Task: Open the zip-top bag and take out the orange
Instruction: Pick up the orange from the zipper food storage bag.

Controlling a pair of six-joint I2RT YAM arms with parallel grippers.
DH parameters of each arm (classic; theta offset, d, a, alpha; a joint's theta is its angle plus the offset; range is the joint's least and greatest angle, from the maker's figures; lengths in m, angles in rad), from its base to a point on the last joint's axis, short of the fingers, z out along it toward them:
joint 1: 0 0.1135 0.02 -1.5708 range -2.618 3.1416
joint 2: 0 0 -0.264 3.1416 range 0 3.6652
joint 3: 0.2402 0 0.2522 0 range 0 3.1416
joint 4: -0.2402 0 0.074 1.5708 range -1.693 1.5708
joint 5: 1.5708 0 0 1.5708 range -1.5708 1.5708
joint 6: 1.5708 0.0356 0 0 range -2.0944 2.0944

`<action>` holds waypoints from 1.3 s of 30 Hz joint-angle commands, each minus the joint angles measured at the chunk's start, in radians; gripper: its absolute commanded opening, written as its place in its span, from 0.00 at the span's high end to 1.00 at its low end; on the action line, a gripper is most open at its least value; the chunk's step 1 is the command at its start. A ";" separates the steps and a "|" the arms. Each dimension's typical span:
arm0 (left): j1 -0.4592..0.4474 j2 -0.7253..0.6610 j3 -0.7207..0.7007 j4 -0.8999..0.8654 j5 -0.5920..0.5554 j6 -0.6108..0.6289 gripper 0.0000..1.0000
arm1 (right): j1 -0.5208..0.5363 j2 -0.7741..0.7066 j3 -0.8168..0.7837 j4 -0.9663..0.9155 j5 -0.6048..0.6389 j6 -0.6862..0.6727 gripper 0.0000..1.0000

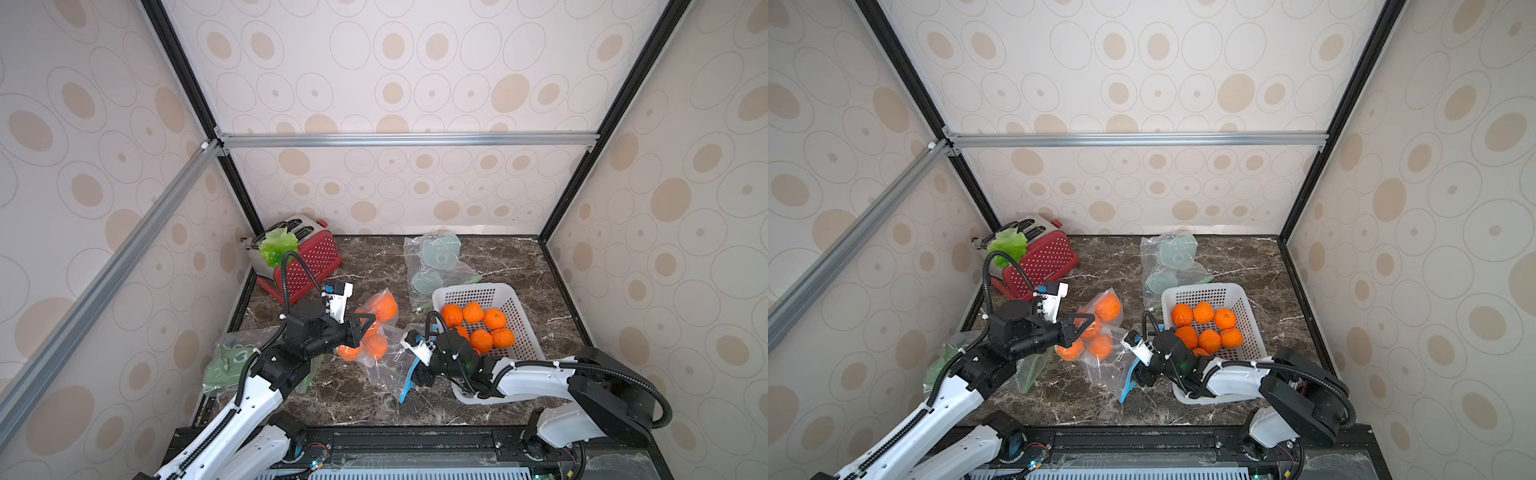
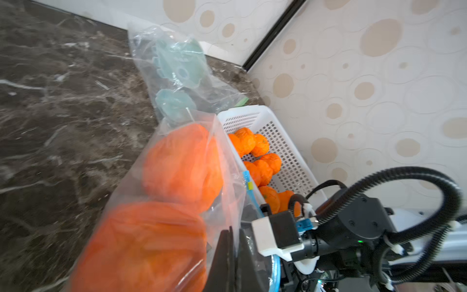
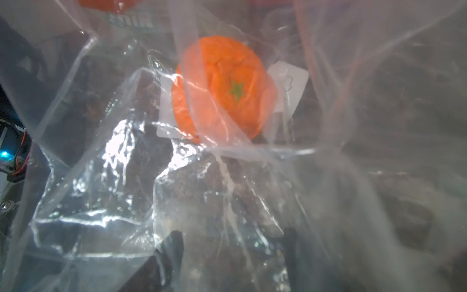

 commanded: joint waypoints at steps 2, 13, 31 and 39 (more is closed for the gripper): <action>-0.001 0.097 0.064 -0.172 -0.175 0.041 1.00 | 0.004 -0.005 -0.007 0.048 0.029 -0.016 0.33; -0.001 0.233 -0.039 -0.054 -0.229 0.010 0.69 | 0.004 -0.008 -0.009 0.012 0.029 -0.038 0.33; 0.019 0.341 -0.127 -0.045 -0.411 -0.026 0.78 | 0.069 0.091 0.065 -0.022 -0.073 -0.116 0.26; 0.019 0.336 -0.143 -0.008 -0.323 -0.056 1.00 | 0.097 0.186 0.125 0.022 -0.073 -0.125 0.21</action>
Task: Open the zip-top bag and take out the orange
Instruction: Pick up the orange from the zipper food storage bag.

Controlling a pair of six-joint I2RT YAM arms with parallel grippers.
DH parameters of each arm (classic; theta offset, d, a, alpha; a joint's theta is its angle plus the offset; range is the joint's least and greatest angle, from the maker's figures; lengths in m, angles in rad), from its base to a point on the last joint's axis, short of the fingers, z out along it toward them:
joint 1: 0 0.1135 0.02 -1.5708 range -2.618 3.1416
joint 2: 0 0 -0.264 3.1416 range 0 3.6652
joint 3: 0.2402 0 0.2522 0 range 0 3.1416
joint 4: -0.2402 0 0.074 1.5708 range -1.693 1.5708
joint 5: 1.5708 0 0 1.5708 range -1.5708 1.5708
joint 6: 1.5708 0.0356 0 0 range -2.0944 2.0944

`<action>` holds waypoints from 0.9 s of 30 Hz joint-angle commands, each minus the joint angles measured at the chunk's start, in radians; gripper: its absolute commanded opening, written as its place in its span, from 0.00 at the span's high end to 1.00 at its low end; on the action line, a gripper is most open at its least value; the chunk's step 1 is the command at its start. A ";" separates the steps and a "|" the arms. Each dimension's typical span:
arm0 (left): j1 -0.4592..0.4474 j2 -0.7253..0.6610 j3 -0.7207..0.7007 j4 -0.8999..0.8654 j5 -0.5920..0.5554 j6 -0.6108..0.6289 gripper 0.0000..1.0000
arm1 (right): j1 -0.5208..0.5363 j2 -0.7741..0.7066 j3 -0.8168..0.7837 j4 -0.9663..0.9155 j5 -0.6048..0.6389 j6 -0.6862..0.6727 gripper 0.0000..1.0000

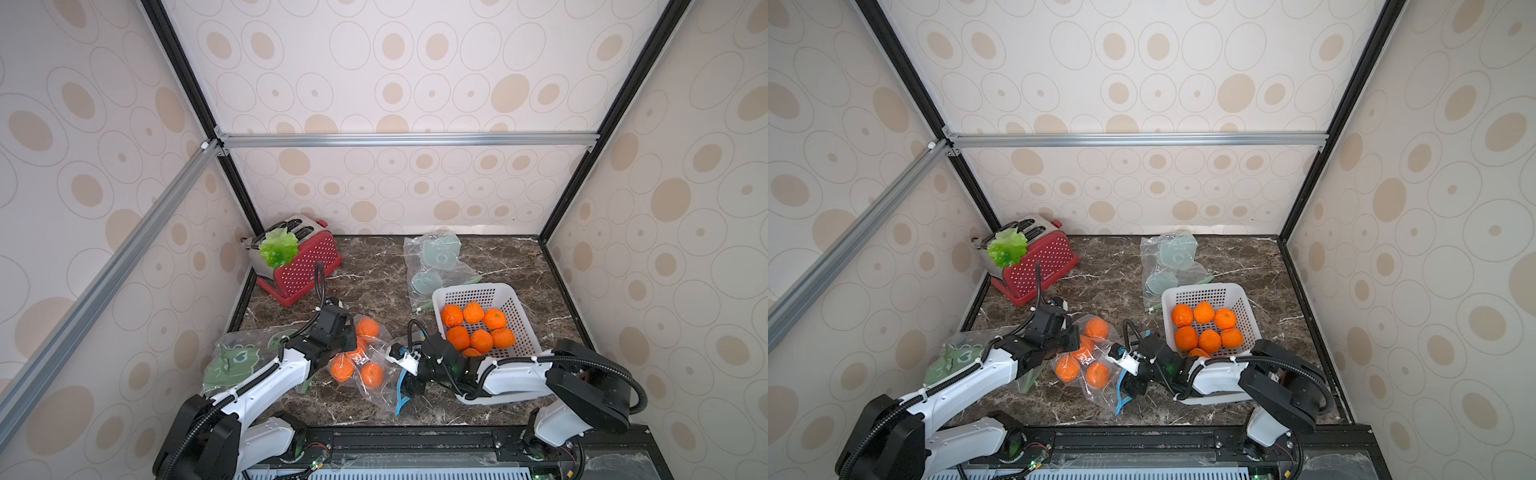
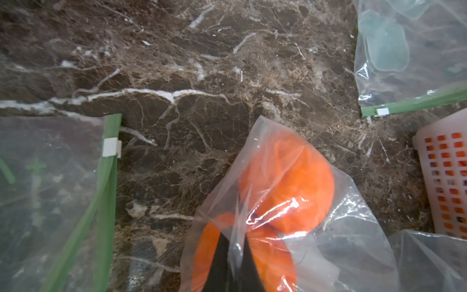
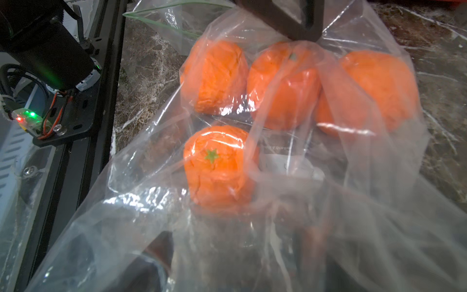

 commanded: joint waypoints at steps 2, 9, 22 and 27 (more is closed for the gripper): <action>0.003 0.011 -0.027 -0.001 0.084 -0.041 1.00 | 0.023 0.071 0.047 0.046 0.003 -0.021 0.21; 0.045 0.012 -0.084 0.097 0.206 -0.094 1.00 | 0.041 0.177 0.091 0.167 0.032 -0.009 0.18; 0.062 0.005 -0.101 0.118 0.232 -0.110 1.00 | 0.058 0.282 0.120 0.313 -0.003 0.029 0.27; 0.071 -0.061 -0.065 0.017 0.125 -0.079 1.00 | 0.057 0.181 0.107 0.190 0.003 -0.008 0.43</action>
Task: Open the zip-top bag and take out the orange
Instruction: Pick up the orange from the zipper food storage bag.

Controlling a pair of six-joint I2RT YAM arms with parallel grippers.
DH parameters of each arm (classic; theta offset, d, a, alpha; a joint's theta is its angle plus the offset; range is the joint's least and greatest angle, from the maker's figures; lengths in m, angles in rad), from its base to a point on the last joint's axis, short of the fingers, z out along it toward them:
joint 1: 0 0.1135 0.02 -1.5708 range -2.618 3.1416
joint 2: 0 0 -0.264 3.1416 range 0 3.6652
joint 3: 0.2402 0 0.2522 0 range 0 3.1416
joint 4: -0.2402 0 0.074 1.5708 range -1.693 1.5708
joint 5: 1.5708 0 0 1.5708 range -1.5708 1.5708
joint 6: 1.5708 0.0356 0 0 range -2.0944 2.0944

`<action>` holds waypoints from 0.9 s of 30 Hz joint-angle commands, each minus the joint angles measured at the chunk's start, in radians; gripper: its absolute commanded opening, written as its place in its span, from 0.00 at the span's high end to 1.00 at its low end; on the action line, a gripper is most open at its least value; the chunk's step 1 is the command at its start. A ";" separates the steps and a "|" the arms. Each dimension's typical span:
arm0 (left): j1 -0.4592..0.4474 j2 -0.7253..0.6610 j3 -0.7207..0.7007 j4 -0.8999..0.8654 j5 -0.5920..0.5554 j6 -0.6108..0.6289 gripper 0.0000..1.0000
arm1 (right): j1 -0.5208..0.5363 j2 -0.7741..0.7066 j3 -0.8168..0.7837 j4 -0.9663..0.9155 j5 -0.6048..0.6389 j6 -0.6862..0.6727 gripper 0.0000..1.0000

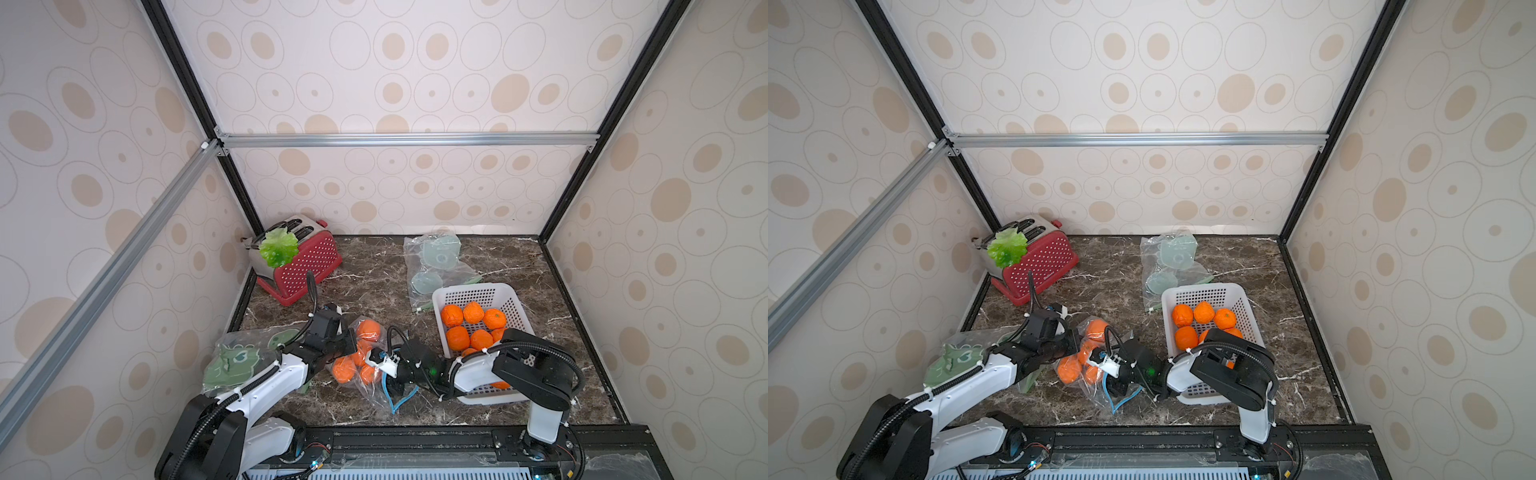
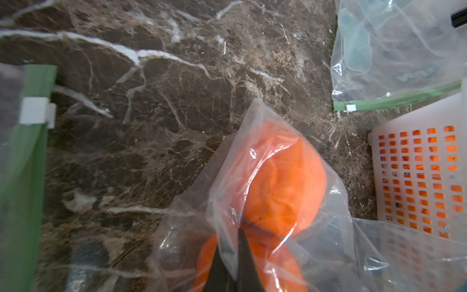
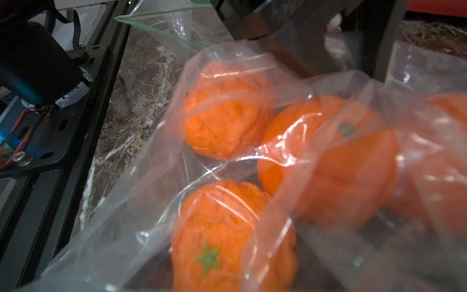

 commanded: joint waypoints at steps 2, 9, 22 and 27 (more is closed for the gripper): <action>0.010 -0.071 0.041 -0.130 -0.107 0.023 1.00 | -0.001 -0.111 -0.014 -0.074 0.024 -0.038 0.47; 0.016 -0.124 0.047 -0.181 -0.179 0.035 1.00 | -0.010 -0.280 -0.042 -0.262 0.054 -0.070 0.50; 0.020 -0.157 0.067 -0.209 -0.236 0.047 1.00 | -0.126 -0.637 -0.036 -0.675 0.011 -0.088 0.53; 0.021 -0.152 0.072 -0.202 -0.239 0.048 1.00 | -0.130 -0.708 0.014 -0.806 0.096 -0.061 0.54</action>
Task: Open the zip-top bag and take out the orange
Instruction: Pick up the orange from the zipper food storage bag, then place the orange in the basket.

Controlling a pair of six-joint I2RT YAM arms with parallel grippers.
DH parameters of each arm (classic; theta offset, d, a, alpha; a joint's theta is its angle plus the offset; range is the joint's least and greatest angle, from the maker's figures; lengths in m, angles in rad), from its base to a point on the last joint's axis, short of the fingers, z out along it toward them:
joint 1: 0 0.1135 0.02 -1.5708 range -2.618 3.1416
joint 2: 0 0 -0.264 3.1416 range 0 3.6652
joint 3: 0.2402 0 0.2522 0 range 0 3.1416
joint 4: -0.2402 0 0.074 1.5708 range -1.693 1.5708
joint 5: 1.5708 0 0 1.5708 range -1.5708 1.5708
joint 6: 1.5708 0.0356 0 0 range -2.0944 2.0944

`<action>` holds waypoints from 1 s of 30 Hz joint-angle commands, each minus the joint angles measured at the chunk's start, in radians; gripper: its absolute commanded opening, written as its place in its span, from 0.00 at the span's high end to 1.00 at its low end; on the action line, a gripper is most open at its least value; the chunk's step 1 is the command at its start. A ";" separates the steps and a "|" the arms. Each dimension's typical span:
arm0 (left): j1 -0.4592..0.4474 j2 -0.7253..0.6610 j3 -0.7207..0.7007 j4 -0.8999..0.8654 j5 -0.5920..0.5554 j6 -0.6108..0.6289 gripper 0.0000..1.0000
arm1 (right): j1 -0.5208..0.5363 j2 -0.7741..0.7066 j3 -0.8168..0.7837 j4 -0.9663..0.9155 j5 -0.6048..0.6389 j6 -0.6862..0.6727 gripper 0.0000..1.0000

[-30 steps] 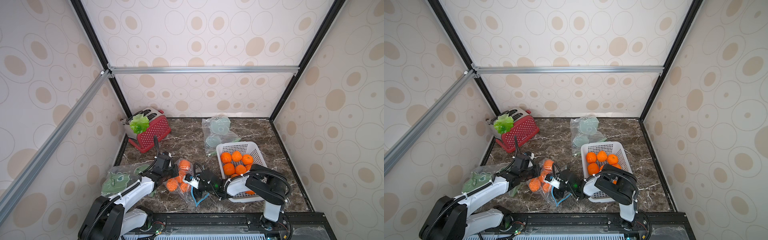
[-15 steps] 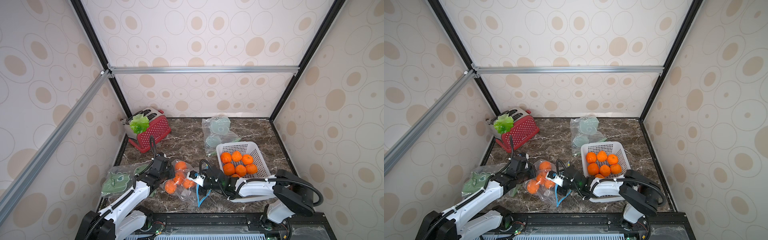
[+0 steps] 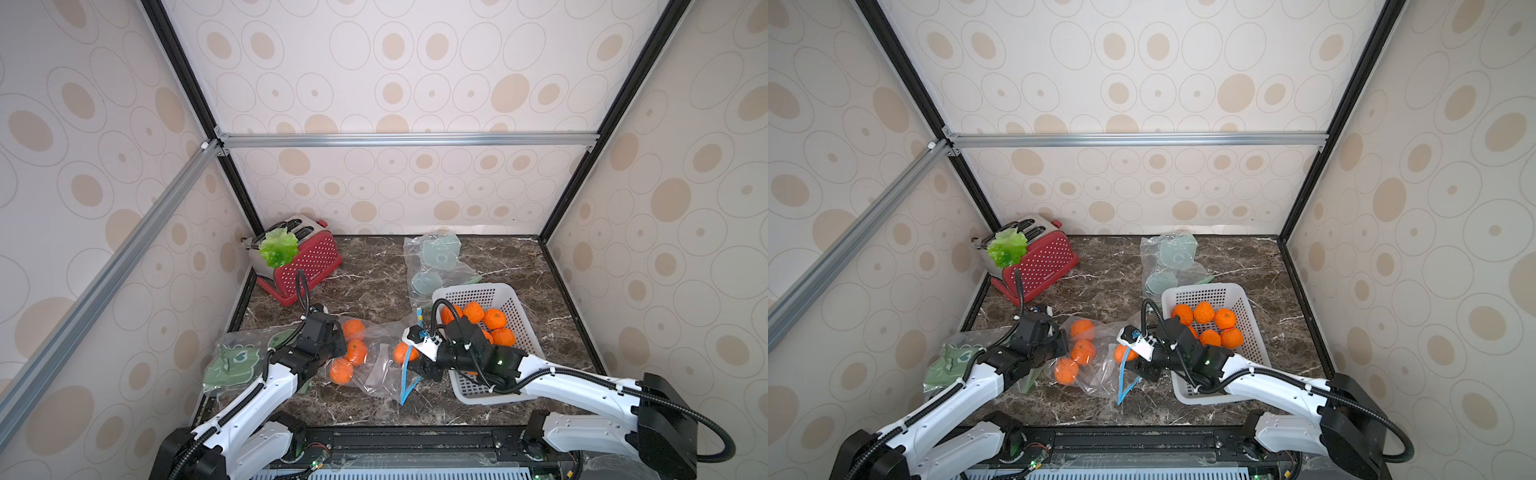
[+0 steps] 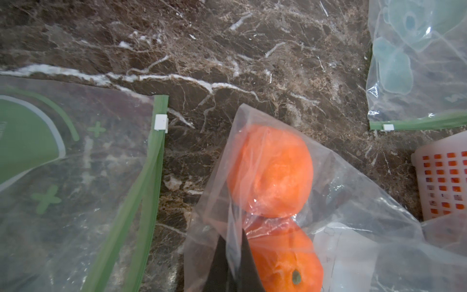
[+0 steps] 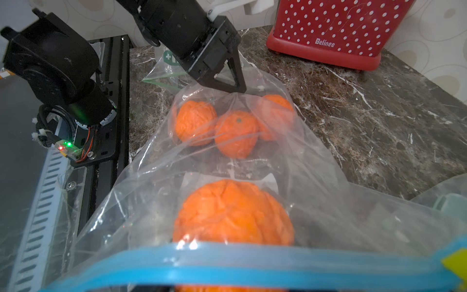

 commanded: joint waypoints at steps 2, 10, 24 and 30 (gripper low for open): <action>0.009 -0.005 0.050 -0.016 -0.028 0.014 1.00 | -0.010 -0.054 0.056 -0.188 0.075 0.010 0.54; 0.012 -0.009 0.056 -0.017 -0.031 0.023 1.00 | -0.059 -0.203 0.083 -0.332 0.257 0.076 0.54; 0.012 -0.008 0.064 -0.016 -0.021 0.028 1.00 | -0.375 -0.258 0.064 -0.353 0.453 0.265 0.53; 0.011 -0.007 0.069 -0.019 -0.010 0.032 1.00 | -0.516 -0.070 0.120 -0.347 0.472 0.365 0.50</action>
